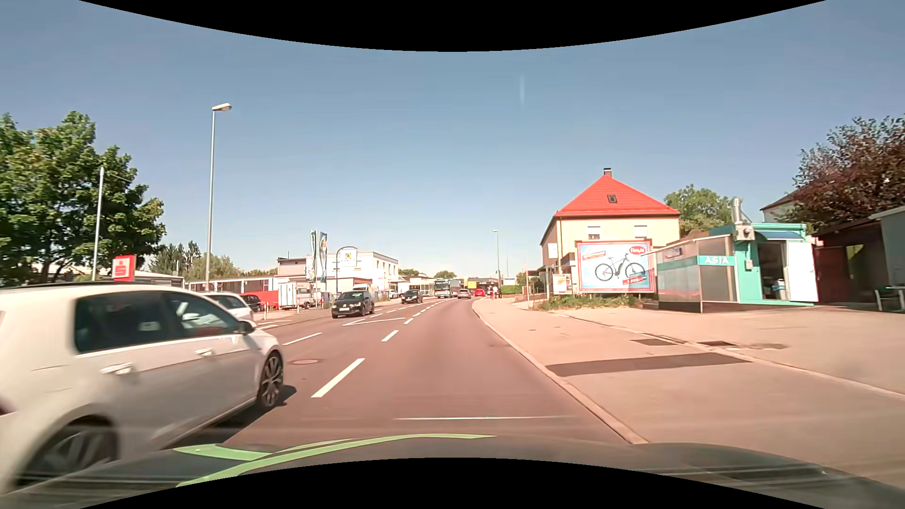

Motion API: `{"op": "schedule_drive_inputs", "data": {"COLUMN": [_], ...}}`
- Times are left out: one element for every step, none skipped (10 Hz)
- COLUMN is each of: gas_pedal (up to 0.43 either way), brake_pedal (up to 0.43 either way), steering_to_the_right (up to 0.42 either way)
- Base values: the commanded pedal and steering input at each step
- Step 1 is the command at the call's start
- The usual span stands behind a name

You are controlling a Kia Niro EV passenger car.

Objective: Follow the waypoints while adhering to traffic rules and regulations

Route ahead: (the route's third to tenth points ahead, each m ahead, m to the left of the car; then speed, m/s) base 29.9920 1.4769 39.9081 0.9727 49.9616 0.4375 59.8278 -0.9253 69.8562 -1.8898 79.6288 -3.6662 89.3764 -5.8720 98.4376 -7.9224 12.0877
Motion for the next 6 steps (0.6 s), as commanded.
{"op": "schedule_drive_inputs", "data": {"gas_pedal": [0.087, 0.098, 0.110, 0.110, 0.118, 0.118], "brake_pedal": [0.000, 0.000, 0.000, 0.000, 0.000, 0.000], "steering_to_the_right": [-0.007, -0.007, -0.007, -0.006, -0.006, -0.006]}}
